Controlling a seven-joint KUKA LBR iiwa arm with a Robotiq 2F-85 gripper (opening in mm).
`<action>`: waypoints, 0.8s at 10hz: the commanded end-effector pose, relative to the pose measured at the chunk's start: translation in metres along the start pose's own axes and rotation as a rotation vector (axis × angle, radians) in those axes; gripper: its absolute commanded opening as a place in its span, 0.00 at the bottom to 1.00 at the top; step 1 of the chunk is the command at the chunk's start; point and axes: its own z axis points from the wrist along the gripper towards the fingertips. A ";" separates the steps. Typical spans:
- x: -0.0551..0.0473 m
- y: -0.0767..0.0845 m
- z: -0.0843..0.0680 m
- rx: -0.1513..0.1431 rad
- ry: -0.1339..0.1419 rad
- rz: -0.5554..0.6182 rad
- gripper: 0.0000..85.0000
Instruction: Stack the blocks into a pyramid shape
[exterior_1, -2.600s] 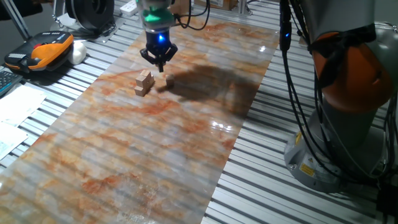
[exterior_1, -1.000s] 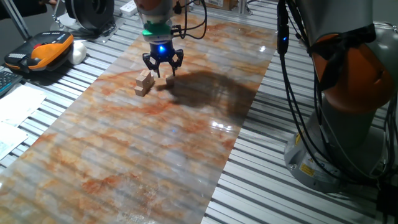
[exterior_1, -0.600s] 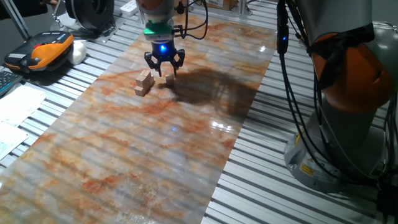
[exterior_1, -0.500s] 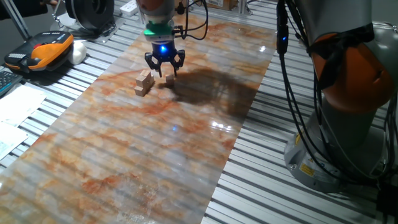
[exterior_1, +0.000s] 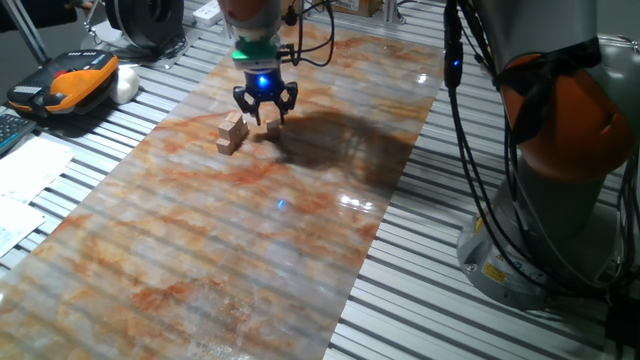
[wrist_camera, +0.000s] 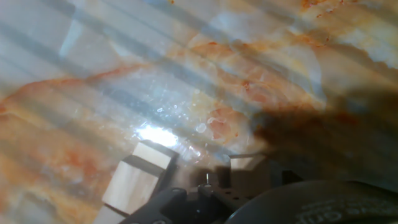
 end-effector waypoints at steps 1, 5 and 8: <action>0.000 0.000 0.001 0.000 0.000 0.001 0.60; -0.001 0.000 0.009 -0.007 0.002 -0.012 0.60; -0.002 0.000 0.011 -0.008 -0.001 -0.021 0.60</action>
